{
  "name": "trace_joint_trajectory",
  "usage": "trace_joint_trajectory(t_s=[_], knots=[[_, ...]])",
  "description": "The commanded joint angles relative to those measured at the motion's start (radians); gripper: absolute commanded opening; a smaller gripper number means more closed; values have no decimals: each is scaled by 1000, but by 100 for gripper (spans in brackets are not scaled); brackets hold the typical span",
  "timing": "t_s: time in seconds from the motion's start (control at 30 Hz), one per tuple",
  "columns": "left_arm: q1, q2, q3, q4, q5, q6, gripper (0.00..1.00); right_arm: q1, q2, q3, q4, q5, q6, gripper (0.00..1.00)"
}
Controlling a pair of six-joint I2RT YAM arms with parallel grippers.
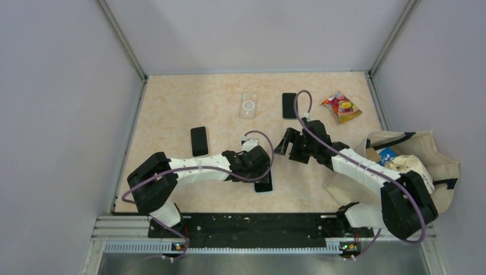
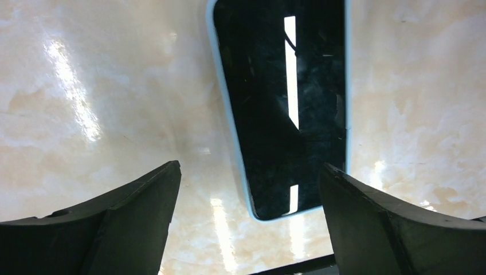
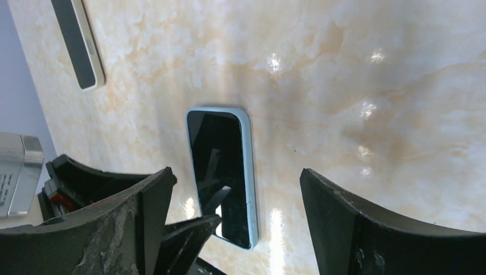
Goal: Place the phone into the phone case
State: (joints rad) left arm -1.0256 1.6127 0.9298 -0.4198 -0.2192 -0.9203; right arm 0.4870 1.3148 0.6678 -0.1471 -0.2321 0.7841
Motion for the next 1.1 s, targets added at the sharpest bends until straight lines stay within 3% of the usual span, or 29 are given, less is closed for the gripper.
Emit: trace_joint_trajectory(t_s=[0.0, 0.37, 0.8, 1.07], knots=[[-62, -2, 103, -82, -108, -62, 97, -28, -84, 42, -100, 129, -33, 82], [-136, 201, 317, -262, -174, -134, 99, -42, -89, 26, -120, 116, -58, 82], [-146, 242, 351, -350, -196, -186, 99, -42, -77, 20, -107, 91, -67, 82], [-154, 293, 376, -313, -154, -155, 99, -42, -75, 16, -103, 92, -68, 82]])
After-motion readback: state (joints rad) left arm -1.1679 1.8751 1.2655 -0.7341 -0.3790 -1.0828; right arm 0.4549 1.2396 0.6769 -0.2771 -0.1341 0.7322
